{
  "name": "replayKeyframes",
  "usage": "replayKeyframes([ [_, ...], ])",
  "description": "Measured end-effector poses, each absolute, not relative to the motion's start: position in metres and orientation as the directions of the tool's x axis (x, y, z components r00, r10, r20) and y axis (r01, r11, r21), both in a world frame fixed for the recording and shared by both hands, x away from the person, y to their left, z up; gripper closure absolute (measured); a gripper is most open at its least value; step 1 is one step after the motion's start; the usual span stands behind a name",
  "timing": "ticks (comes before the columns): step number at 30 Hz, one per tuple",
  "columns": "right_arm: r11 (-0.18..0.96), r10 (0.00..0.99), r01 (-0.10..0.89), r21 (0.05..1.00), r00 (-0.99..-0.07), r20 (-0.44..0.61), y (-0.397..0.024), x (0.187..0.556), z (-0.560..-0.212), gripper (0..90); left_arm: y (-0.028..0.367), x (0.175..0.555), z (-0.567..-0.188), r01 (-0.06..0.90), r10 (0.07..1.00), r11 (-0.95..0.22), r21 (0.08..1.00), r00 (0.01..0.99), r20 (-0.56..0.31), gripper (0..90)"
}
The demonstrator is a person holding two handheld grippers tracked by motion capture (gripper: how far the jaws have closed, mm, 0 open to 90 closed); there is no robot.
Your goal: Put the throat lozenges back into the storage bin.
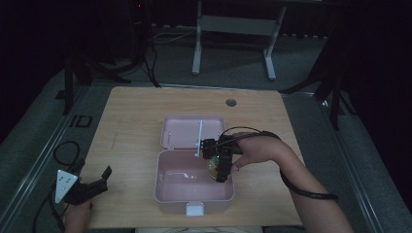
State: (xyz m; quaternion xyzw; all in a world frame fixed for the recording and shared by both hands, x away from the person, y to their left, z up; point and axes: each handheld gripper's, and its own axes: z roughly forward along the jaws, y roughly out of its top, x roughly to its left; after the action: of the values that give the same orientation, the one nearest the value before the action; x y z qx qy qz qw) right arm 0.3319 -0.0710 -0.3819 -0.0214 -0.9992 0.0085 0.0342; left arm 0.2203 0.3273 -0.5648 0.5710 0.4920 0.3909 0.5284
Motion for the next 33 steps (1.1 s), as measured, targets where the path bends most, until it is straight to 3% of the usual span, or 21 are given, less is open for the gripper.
replayKeyframes([
  [21, 0.997, -0.060, -0.065, -0.044, -0.993, 0.106, -0.061, 0.328, -0.448, 19.9, 0.327, 0.220, -0.565, 0.150, 0.975, 0.040, 0.988, 0.212, -0.072, 0.4],
  [33, 0.994, -0.063, -0.070, -0.081, -0.994, 0.090, -0.054, 0.327, -0.473, 19.9, 0.327, 0.220, -0.565, 0.150, 0.974, 0.038, 0.988, 0.215, -0.070, 0.4],
])
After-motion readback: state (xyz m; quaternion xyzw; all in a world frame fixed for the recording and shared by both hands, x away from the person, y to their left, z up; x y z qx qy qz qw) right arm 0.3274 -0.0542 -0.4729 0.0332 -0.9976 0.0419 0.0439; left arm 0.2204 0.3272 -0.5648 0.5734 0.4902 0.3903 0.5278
